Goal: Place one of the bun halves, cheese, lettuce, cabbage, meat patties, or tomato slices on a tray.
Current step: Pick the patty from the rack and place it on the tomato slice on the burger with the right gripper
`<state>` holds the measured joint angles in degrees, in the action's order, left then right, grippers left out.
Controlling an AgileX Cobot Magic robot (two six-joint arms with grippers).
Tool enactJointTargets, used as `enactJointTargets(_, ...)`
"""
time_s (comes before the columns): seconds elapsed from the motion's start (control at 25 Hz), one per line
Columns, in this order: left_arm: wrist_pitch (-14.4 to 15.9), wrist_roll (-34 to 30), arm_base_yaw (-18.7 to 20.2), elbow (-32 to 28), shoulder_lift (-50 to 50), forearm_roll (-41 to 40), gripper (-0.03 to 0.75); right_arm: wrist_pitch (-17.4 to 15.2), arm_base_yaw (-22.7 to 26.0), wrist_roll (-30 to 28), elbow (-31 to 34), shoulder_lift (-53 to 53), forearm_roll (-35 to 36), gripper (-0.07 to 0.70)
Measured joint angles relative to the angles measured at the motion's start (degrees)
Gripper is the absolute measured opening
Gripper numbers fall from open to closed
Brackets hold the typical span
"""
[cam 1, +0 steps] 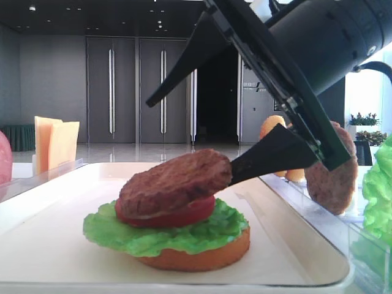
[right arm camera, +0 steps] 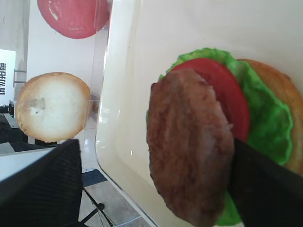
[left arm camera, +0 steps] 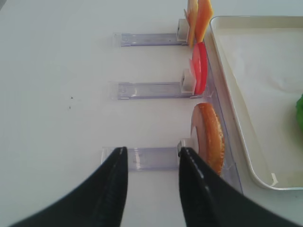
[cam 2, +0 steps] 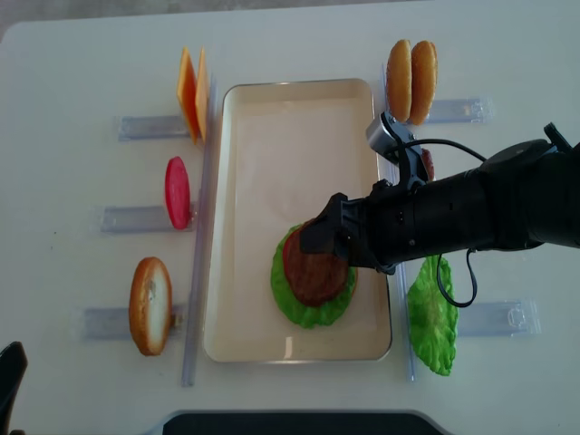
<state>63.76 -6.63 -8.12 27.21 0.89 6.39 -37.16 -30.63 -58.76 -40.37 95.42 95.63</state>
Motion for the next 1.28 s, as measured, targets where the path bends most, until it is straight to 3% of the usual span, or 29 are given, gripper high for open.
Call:
enactJointTargets(0.76,0.0,0.0,0.0,0.0,0.0,0.0,0.282,1.8,0.0,5.0,-0.1,0.0,-6.8,0.592)
enactJointTargets(1.08,0.0,0.0,0.0,0.0,0.0,0.0,0.282,1.6,0.0,11.9,-3.5,0.0,-16.8,0.592)
enactJointTargets(1.12,0.0,0.0,0.0,0.0,0.0,0.0,0.0,1.6,0.0,13.3,-4.2,0.0,-18.7,0.592)
enactJointTargets(1.16,0.0,0.0,0.0,0.0,0.0,0.0,0.282,1.6,0.0,14.9,-5.0,0.0,-20.7,0.592)
enactJointTargets(1.28,0.0,0.0,0.0,0.0,0.0,0.0,0.282,1.4,0.0,19.8,-7.2,0.0,-27.3,0.592)
